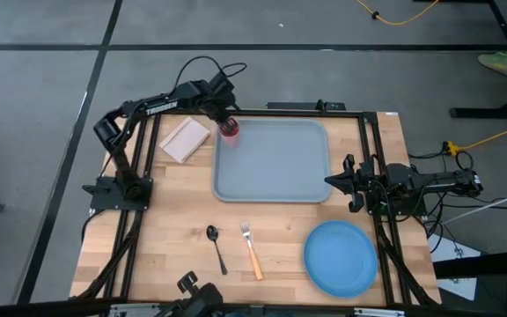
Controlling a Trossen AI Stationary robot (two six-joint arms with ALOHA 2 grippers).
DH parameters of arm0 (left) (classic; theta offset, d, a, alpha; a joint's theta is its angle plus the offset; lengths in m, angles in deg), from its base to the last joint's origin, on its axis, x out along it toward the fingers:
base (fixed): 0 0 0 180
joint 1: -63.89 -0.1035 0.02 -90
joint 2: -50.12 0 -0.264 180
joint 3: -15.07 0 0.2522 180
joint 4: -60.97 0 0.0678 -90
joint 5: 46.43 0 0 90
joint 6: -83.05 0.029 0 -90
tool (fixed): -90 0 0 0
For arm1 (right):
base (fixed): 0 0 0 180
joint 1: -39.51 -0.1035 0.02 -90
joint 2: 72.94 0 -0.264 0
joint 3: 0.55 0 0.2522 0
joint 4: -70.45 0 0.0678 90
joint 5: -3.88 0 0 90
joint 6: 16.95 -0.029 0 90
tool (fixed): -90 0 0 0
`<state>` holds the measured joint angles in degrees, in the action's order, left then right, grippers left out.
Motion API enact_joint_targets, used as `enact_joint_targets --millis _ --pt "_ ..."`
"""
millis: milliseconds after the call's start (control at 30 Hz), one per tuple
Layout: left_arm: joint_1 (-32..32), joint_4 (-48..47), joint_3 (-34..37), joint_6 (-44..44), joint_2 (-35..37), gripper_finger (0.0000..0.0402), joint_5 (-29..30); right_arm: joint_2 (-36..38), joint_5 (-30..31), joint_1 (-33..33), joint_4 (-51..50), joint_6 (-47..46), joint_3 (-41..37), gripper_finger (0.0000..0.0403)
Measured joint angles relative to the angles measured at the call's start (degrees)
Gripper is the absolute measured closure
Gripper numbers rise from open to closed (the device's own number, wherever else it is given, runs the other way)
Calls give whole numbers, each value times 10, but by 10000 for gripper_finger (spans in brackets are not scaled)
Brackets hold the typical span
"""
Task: Pick and place plate/cup/fork/spoon on tray
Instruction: Put the pink cup on the top left of the gray serving tray, then put the blue plate on the gray serving tray to the bottom right of the pink cup
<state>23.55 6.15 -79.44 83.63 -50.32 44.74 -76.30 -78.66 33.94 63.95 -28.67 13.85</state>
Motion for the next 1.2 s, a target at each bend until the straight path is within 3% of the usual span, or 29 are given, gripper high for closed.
enact_joint_targets --millis 267,467,600,667,867,1067,1200 --pt "5 -47 0 -19 70 361 -4 0 0 0 -1 0 0 397" --pt "47 -238 0 -86 115 364 -9 0 0 0 -1 0 0 397" --pt "102 -376 2 -96 135 365 -2 0 0 0 -1 0 0 397" --pt "137 -401 17 -108 150 365 4 0 0 0 -1 -1 0 397" --pt "246 -352 142 -160 261 365 8 0 -1 0 -1 -62 0 397" --pt "340 -203 300 -252 408 365 8 0 0 0 13 -76 0 397" --pt "382 -102 373 -313 478 365 9 0 -27 0 89 -75 0 397"
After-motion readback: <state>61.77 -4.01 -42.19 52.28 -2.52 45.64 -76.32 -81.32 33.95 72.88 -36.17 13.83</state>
